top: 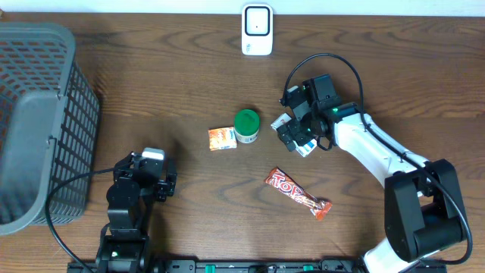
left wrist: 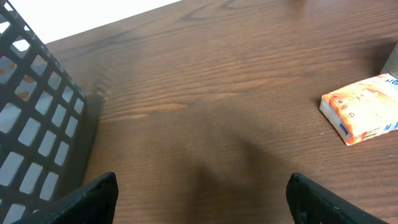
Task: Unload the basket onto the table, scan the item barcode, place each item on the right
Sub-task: 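Reach the right gripper to the Panadol box and grasp it, then lift the Panadol box with the right gripper toward the scanner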
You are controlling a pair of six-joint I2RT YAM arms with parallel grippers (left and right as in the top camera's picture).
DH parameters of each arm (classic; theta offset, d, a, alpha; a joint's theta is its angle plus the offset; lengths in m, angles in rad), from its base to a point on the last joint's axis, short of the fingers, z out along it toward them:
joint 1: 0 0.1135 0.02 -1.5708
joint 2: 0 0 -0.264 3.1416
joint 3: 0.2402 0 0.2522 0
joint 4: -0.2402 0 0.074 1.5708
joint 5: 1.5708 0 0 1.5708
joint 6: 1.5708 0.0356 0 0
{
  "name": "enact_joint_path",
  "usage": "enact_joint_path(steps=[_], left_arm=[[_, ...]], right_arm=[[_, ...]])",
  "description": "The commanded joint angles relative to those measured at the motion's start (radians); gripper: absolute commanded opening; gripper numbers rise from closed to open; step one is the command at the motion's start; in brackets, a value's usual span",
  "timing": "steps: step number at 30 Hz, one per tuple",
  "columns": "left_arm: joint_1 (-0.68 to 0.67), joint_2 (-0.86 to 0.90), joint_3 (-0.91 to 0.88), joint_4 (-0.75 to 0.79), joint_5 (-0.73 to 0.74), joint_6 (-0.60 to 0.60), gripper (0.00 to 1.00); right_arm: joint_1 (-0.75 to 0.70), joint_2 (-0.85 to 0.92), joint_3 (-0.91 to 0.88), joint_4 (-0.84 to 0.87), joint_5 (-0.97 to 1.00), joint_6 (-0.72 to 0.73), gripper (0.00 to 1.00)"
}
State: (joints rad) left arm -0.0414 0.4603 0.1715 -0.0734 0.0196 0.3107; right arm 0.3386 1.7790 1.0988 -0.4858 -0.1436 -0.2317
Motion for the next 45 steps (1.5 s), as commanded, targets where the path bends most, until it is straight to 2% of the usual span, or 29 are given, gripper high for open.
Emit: enact_joint_path(steps=[1, 13, 17, 19, 23, 25, 26, 33, 45], left_arm=[[-0.003, -0.005, 0.000, -0.001, -0.009, -0.010, 0.87], [-0.003, -0.005, 0.000, -0.001, -0.009, -0.010, 0.87], [-0.003, -0.005, 0.000, -0.001, -0.009, -0.010, 0.87], [-0.003, -0.005, 0.000, -0.001, -0.009, -0.010, 0.87], [-0.003, -0.005, 0.000, -0.001, -0.009, -0.010, 0.87], [-0.003, -0.005, 0.000, -0.002, -0.009, -0.010, 0.87], [-0.003, -0.005, 0.000, -0.001, -0.009, -0.010, 0.87], [-0.003, -0.005, 0.000, -0.001, -0.009, -0.010, 0.87], [-0.003, -0.005, 0.000, -0.001, -0.009, -0.010, 0.87]], right_arm=[[0.006, 0.029, 0.018, 0.005, 0.005, -0.017, 0.98], [0.006, 0.086, 0.018, 0.016, 0.004, -0.016, 0.92], [0.006, 0.086, 0.018, 0.011, 0.004, -0.016, 0.80], [0.007, 0.086, 0.018, 0.011, 0.004, -0.016, 0.78], [0.008, 0.086, 0.018, 0.015, 0.004, -0.017, 0.83], [0.008, 0.088, 0.018, 0.015, 0.005, -0.017, 0.95], [0.008, 0.089, 0.018, 0.015, 0.005, -0.017, 0.97], [0.009, 0.130, 0.018, 0.020, 0.008, -0.036, 0.96], [0.016, 0.202, 0.018, 0.050, 0.019, -0.034, 0.73]])
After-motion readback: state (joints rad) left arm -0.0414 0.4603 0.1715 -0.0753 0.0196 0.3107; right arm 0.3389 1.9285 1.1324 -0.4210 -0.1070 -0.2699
